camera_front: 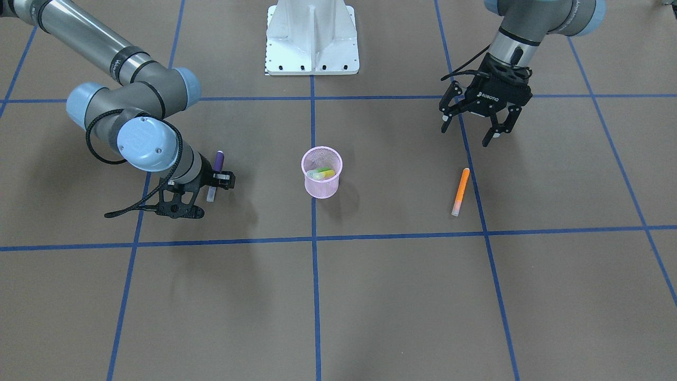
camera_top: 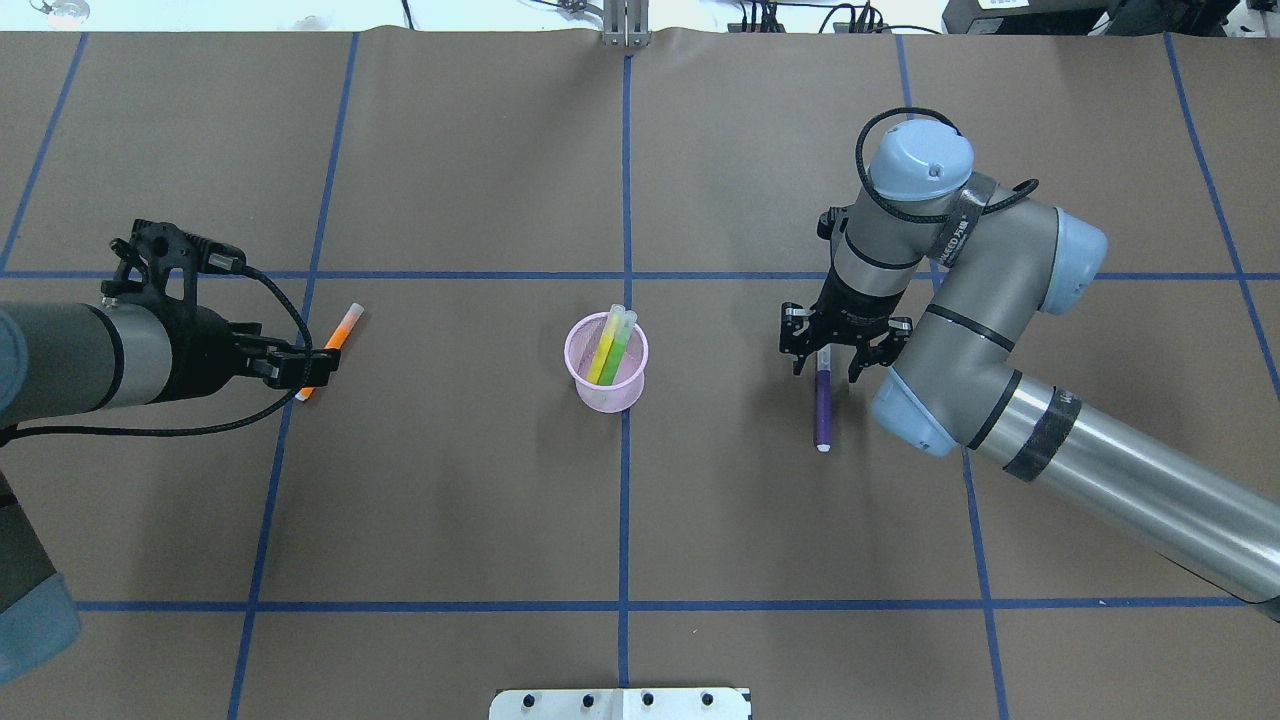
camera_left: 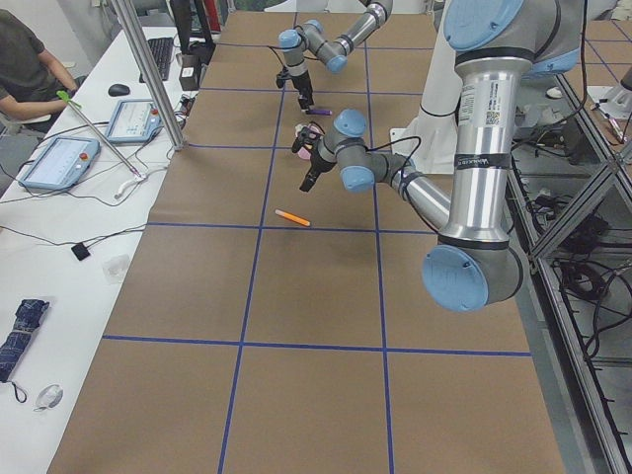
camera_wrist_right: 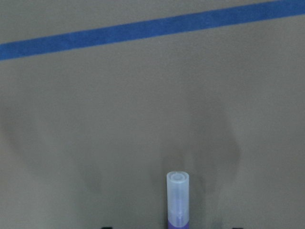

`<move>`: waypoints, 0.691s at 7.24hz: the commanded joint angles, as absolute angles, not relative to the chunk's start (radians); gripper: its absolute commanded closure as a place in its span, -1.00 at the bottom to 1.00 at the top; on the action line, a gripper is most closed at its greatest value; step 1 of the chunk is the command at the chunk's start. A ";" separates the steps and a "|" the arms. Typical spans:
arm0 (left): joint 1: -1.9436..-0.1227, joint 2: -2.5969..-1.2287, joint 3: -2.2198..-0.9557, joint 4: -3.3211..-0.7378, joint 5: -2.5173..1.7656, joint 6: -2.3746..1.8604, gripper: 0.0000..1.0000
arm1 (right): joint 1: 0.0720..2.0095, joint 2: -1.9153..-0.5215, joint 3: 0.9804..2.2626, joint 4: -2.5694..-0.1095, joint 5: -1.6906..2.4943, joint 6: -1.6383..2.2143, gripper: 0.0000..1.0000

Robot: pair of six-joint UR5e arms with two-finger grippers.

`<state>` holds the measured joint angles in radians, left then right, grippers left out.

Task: Collect pens into pen holder
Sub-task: 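Close the right gripper on the purple marker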

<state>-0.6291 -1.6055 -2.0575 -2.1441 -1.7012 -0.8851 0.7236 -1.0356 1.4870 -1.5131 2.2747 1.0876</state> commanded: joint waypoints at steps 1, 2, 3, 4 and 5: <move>-0.630 -1.605 -2.060 -2.145 -1.701 -0.885 -0.99 | 0.718 -1.038 1.491 -1.513 2.275 1.095 -0.12; -0.630 -1.602 -2.059 -2.145 -1.701 -0.885 -0.99 | 0.718 -1.042 1.493 -1.513 2.275 1.097 -0.12; -0.630 -1.600 -2.059 -2.145 -1.703 -0.885 -0.98 | 0.712 -1.042 1.493 -1.513 2.275 1.098 -0.13; -0.630 -1.600 -2.059 -2.145 -1.701 -0.885 -0.98 | 0.712 -1.042 1.491 -1.513 2.275 1.100 -0.12; -0.630 -1.600 -2.057 -2.145 -1.703 -0.885 -0.99 | 0.710 -1.042 1.490 -1.513 2.275 1.100 -0.12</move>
